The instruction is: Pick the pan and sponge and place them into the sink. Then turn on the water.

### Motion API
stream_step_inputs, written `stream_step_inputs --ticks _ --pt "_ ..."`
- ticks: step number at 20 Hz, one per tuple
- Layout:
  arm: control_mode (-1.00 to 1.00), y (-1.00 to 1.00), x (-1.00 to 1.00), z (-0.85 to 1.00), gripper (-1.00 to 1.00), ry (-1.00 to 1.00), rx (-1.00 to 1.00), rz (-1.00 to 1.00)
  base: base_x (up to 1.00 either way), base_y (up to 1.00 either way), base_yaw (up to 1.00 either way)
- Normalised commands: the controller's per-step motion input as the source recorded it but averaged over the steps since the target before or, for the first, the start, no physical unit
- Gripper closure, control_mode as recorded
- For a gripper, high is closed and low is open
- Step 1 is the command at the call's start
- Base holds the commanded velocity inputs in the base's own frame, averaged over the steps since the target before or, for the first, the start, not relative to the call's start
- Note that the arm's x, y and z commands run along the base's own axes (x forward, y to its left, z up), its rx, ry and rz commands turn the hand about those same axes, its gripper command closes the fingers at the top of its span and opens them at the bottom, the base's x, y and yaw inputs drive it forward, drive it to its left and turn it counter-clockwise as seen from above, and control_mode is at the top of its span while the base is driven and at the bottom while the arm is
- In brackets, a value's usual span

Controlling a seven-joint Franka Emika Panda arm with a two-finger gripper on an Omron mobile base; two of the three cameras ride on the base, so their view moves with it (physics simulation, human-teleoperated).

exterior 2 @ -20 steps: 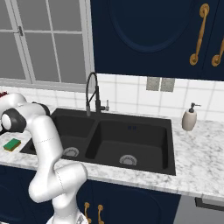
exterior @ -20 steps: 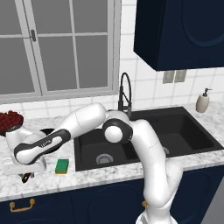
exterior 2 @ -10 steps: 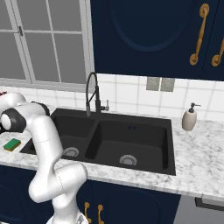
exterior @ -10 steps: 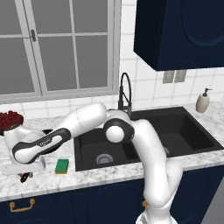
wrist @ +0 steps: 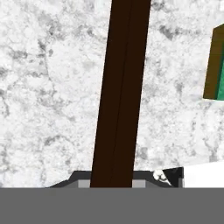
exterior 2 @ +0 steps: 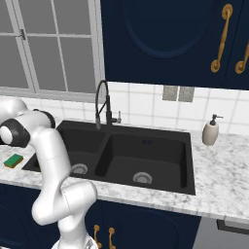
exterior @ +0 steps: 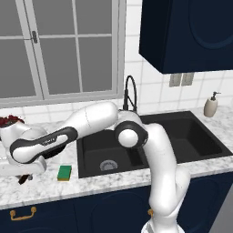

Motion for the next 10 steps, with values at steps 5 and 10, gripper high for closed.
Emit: stream_step_inputs --ticks 5,10 --pt "-1.00 -0.22 -0.08 0.33 1.00 -0.18 0.00 -0.07 0.00 0.00 0.00" --pt "-1.00 -0.19 -0.05 0.37 1.00 -0.23 0.00 -0.04 0.00 0.00 0.00"
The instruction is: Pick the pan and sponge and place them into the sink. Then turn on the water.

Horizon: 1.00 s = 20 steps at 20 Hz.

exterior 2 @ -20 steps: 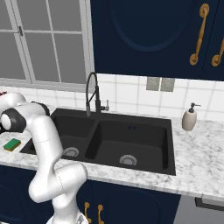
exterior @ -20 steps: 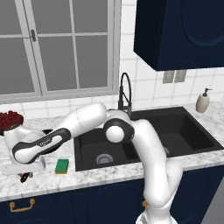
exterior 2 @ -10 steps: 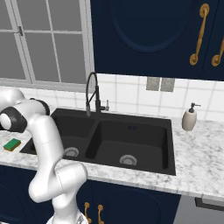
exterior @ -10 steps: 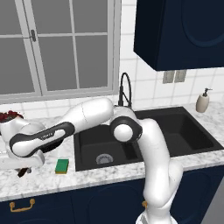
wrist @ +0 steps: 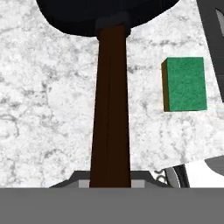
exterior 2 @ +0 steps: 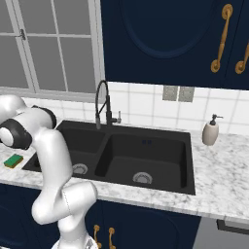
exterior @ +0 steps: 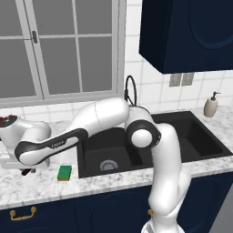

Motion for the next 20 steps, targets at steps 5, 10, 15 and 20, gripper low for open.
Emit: stream_step_inputs --ticks 5,10,15,20 --pt "-1.00 -0.26 -0.08 0.44 1.00 -0.19 0.00 -0.05 0.00 0.00 0.00" --pt "-1.00 -0.22 -0.02 0.39 1.00 -0.23 0.00 -0.07 0.00 0.00 0.00" --pt "-1.00 -0.19 0.00 0.31 1.00 -0.13 0.00 -0.10 0.00 0.00 0.00" --pt "-1.00 -0.48 0.00 0.14 1.00 0.07 0.04 -0.21 0.00 0.00 0.00"
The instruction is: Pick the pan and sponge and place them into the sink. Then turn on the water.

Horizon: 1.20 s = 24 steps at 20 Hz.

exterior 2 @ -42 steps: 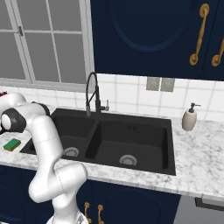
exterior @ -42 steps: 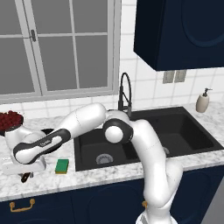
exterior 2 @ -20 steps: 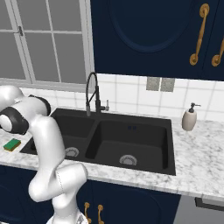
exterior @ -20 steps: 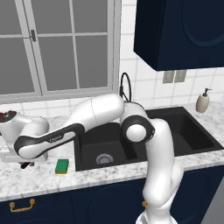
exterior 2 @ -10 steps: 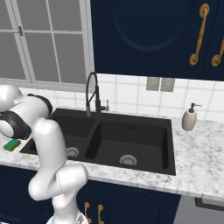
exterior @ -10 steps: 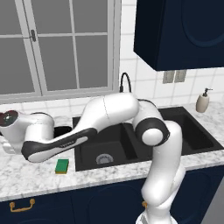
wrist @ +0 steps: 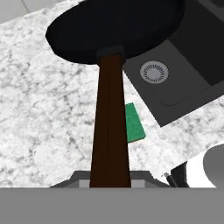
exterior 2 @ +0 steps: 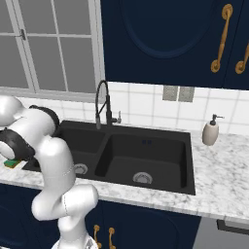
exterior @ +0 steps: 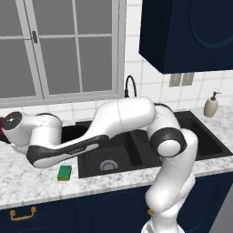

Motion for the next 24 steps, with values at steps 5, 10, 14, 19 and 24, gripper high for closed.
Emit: stream_step_inputs --ticks 5,10,14,19,24 --pt "-1.00 -0.63 0.05 0.01 1.00 0.08 0.07 -0.23 0.00 0.00 0.00" --pt "-1.00 -0.69 0.08 0.00 1.00 0.02 0.05 -0.17 0.00 0.00 0.00" --pt "-1.00 -0.48 0.14 0.00 1.00 0.06 0.10 0.00 0.00 0.00 0.00" --pt "-1.00 -0.62 0.16 -0.08 1.00 0.00 0.07 0.00 0.00 0.00 0.00" --pt "-1.00 -0.63 0.09 -0.22 1.00 0.01 0.05 0.00 0.00 0.00 0.00"
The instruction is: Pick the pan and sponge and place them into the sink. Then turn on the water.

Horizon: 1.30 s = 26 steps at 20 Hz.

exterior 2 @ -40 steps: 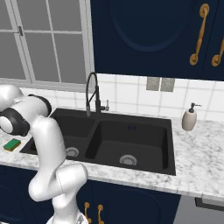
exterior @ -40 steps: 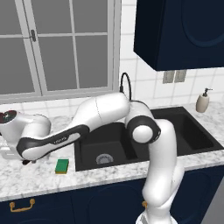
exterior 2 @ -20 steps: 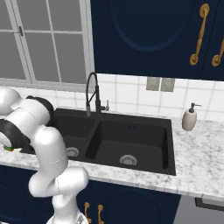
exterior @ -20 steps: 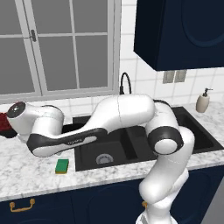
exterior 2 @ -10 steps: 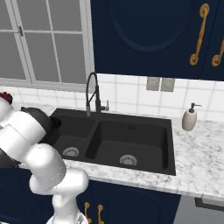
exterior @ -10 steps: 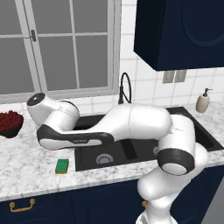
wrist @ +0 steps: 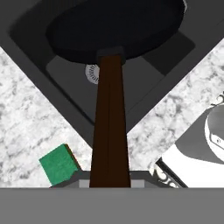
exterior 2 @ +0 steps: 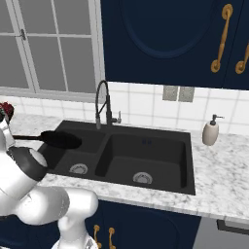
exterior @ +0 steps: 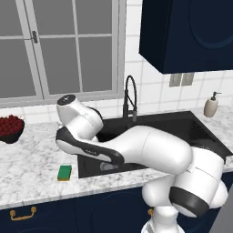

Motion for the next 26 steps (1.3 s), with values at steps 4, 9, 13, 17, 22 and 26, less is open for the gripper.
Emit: stream_step_inputs --ticks 4,9,13,17,22,26 --pt "-1.00 -0.46 0.14 -0.23 1.00 0.10 0.05 0.00 0.00 0.00 0.00" --pt "-1.00 -0.40 0.31 -0.14 1.00 0.11 0.04 0.02 0.00 0.00 0.00" --pt "-1.00 -0.12 0.31 -0.13 1.00 0.18 0.02 0.01 0.00 0.00 0.00" --pt "-1.00 0.00 0.40 -0.16 1.00 0.16 0.00 0.00 0.00 0.00 0.00" --pt "-1.00 0.00 0.45 -0.12 1.00 0.07 0.00 0.00 0.00 0.00 0.00" --pt "-1.00 0.00 0.44 -0.28 1.00 0.01 0.00 0.00 0.00 0.00 0.00"
